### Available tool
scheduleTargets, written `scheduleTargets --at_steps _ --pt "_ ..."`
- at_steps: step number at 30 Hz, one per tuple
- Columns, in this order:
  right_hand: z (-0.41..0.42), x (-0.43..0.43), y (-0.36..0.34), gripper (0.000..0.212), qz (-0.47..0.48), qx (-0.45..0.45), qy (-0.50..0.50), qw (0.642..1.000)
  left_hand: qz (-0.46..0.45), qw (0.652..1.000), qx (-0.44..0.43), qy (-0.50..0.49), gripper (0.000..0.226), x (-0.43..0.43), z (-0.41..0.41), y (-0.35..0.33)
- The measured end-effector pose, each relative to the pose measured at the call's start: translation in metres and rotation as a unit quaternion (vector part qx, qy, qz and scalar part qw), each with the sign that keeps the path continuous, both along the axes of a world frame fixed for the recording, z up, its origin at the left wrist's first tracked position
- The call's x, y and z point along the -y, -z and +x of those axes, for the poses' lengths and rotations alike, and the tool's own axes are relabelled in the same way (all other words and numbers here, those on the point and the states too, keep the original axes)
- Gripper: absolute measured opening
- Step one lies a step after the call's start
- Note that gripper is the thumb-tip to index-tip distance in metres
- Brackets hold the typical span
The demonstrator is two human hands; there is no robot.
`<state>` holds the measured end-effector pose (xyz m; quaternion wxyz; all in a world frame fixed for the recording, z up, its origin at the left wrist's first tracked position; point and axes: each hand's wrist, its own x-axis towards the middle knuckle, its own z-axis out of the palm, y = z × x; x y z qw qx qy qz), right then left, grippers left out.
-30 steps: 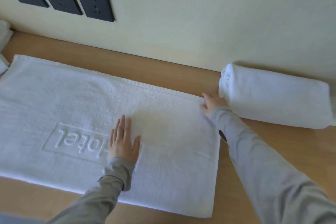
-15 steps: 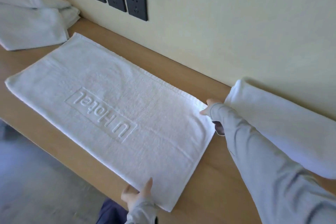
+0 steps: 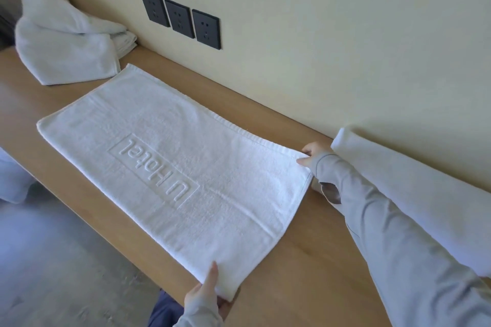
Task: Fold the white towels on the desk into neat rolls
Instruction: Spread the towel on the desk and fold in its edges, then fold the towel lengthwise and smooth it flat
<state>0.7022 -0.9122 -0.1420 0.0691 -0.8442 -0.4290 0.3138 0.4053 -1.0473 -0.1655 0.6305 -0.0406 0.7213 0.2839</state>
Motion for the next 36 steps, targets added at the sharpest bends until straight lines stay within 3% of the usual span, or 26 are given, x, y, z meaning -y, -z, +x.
scheduleTargets --at_steps 4,9,14,17,21,25,28,29,33,36 --pt "0.008 0.002 -0.011 0.030 0.056 -0.040 0.029 0.997 0.013 0.999 0.019 -0.023 0.027 -0.008 -0.008 -0.024" --pt "0.005 -0.003 -0.029 0.023 0.148 -0.159 0.124 0.968 0.036 0.995 0.051 -0.073 0.032 -0.030 -0.031 -0.051" --pt "-0.019 -0.029 -0.061 0.017 0.259 -0.233 0.137 0.927 0.149 0.986 0.039 -0.068 0.016 -0.069 -0.057 -0.079" --pt "-0.040 -0.051 -0.083 0.024 0.301 -0.310 0.142 0.891 0.209 0.972 0.071 -0.083 0.010 -0.092 -0.074 -0.095" --pt "-0.071 -0.087 -0.102 0.013 0.340 -0.428 0.155 0.823 0.272 0.953 0.105 -0.078 0.029 -0.122 -0.106 -0.110" --pt "-0.104 -0.123 -0.110 0.036 0.358 -0.353 0.084 0.860 0.357 0.932 0.061 -0.010 0.030 -0.149 -0.135 -0.112" --pt "-0.130 -0.152 -0.116 0.023 0.394 -0.234 0.068 0.886 0.368 0.929 -0.021 0.032 0.014 -0.172 -0.155 -0.106" --pt "-0.139 -0.162 -0.116 0.018 0.411 -0.218 0.070 0.882 0.365 0.929 -0.051 0.035 0.004 -0.182 -0.163 -0.104" --pt "-0.174 -0.212 -0.116 0.014 0.470 -0.153 0.046 0.868 0.395 0.893 -0.196 0.089 0.026 -0.230 -0.199 -0.092" --pt "-0.201 -0.257 -0.111 0.013 0.492 -0.087 0.004 0.866 0.415 0.877 -0.214 0.117 0.025 -0.273 -0.232 -0.084"
